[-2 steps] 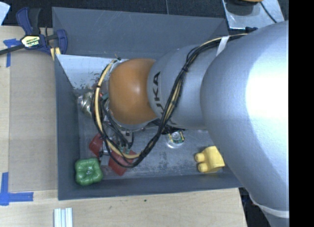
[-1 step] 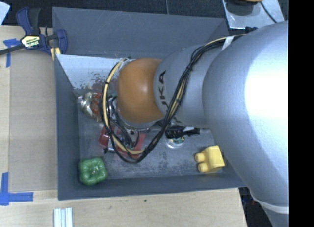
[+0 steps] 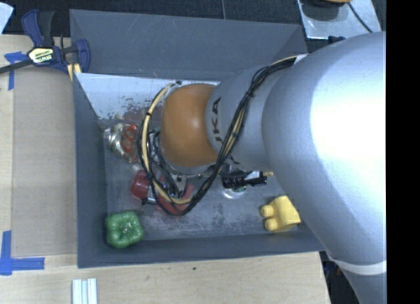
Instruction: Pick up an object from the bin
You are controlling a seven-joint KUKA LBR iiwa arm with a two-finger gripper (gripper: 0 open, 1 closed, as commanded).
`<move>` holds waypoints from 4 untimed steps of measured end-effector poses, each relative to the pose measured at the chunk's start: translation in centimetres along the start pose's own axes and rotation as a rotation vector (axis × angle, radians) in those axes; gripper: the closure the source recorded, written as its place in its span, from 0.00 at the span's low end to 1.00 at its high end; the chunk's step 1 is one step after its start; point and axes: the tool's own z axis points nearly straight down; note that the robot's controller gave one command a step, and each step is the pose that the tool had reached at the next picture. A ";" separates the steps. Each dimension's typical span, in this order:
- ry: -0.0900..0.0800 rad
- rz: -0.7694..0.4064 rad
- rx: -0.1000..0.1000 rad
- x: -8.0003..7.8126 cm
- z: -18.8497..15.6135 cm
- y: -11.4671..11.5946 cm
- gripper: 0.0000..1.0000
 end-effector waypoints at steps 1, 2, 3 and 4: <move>-0.003 0.160 -0.001 1.2 -0.3 -3.9 1.00; -0.003 0.160 -0.001 1.2 -0.3 -3.9 1.00; -0.004 0.161 -0.001 1.2 -0.7 -4.0 1.00; -0.004 0.161 -0.001 1.2 -1.8 -4.0 1.00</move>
Offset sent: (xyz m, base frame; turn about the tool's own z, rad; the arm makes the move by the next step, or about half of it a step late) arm 0.0000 0.0000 0.0000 0.0000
